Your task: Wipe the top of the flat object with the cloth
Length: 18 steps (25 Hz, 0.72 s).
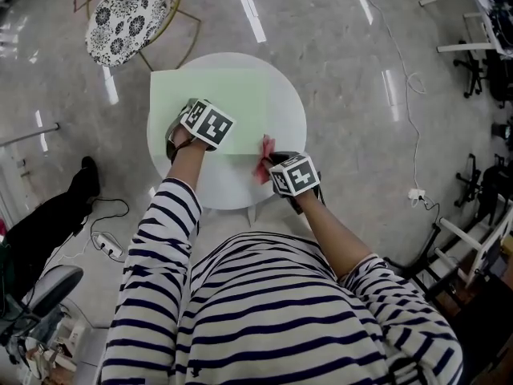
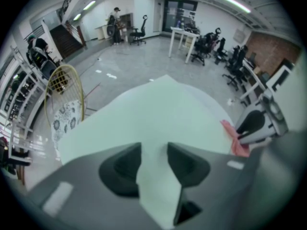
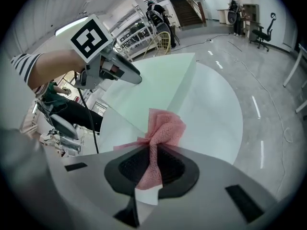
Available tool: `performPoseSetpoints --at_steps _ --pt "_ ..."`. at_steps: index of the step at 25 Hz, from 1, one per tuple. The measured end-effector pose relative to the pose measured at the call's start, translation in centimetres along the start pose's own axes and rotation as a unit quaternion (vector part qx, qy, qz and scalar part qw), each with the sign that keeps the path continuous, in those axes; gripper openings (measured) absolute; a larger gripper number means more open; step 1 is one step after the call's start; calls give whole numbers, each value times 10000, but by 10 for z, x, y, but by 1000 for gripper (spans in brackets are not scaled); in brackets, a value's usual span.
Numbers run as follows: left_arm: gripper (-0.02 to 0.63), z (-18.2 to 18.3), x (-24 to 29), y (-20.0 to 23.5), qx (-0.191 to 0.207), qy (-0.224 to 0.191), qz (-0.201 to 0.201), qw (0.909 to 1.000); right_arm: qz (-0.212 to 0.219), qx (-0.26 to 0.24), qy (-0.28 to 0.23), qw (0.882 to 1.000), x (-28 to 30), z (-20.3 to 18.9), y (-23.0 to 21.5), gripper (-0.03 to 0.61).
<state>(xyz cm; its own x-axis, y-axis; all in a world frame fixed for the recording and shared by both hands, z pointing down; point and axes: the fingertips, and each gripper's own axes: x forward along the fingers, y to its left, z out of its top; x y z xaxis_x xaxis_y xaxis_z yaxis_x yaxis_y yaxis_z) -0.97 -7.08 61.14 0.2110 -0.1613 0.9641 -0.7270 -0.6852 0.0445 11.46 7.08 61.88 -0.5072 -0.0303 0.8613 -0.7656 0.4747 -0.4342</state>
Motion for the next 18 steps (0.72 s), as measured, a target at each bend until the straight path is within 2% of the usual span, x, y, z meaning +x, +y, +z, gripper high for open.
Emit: performPoseSetpoints --at_steps 10,15,18 --pt "161 1 -3 -2 -114 -64 94 9999 -524 893 -369 9939 1 5 -5 49" --pt "152 -3 -6 7 -488 -27 113 9987 -768 968 -581 9906 -1 23 -22 49" --pt "195 -9 -9 7 -676 37 -49 9977 -878 920 -753 9890 -3 43 -40 49"
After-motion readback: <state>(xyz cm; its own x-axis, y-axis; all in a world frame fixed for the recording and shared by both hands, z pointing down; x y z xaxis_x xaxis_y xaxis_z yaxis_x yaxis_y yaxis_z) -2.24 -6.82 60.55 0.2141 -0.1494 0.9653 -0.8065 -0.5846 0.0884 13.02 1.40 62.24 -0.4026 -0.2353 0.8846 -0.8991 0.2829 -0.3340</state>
